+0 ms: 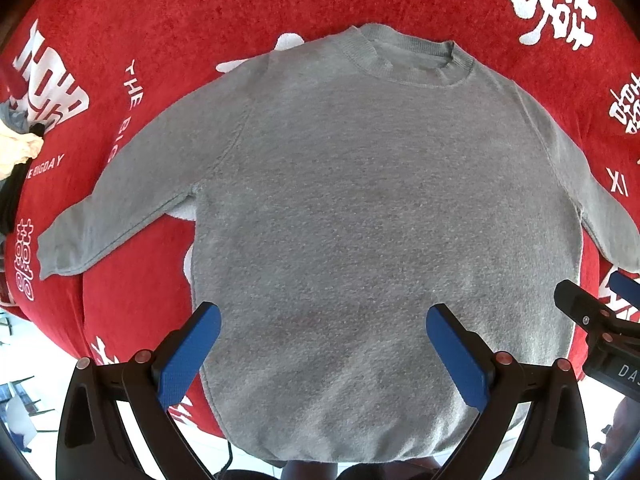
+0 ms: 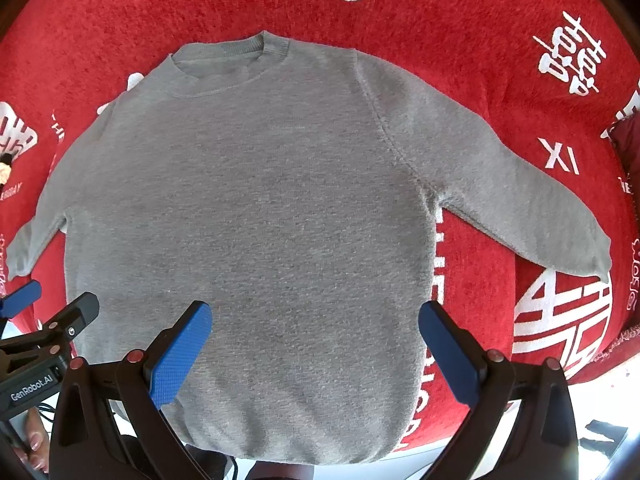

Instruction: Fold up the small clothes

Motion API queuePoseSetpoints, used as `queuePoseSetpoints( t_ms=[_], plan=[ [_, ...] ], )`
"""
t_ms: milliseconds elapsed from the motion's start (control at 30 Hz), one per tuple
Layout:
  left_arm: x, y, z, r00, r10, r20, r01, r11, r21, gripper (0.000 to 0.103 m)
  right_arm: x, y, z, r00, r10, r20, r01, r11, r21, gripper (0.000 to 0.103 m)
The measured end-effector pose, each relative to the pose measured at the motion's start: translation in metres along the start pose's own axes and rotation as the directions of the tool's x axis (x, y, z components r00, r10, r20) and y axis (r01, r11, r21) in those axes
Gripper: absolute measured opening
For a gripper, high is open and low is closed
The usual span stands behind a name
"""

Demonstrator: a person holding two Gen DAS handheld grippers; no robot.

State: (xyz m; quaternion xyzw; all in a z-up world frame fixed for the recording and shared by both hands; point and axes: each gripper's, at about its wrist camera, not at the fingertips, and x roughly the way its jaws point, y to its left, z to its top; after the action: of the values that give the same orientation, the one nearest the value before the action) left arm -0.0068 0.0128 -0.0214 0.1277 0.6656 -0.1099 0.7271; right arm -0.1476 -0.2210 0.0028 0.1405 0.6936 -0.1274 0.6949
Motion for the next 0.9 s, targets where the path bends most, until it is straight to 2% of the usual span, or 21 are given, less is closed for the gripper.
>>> queuePoseSetpoints(
  t_ms=[900],
  plan=[
    [0.003, 0.01, 0.002, 1.0, -0.01, -0.003, 0.01, 1.0, -0.015, 0.103, 0.003, 0.005, 0.003, 1.0, -0.004, -0.006, 0.004, 1.0, -0.006, 0.103]
  ],
)
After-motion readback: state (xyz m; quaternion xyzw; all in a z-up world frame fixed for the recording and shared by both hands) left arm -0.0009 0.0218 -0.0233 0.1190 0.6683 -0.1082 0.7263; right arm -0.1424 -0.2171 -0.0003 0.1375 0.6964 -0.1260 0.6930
